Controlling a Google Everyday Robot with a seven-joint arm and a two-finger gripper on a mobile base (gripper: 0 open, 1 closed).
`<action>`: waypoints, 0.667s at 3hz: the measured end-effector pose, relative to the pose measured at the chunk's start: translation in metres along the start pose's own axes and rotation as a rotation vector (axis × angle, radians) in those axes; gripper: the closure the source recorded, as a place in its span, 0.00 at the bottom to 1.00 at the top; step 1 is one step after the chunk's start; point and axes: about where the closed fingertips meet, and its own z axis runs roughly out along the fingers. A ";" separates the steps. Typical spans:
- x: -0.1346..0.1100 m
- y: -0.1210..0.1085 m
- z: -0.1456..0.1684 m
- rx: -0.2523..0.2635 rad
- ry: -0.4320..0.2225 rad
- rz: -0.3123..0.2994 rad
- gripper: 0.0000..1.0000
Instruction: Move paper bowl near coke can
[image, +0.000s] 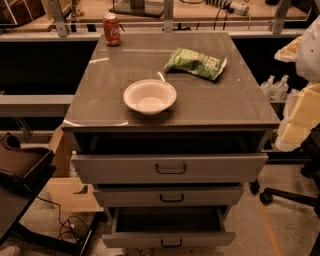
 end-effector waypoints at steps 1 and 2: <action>0.000 0.000 0.000 0.000 0.000 0.000 0.00; -0.004 -0.008 0.012 0.040 -0.024 -0.012 0.00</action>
Offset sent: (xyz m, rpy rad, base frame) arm 0.0398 0.0096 -0.0308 0.0329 -0.1318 0.0303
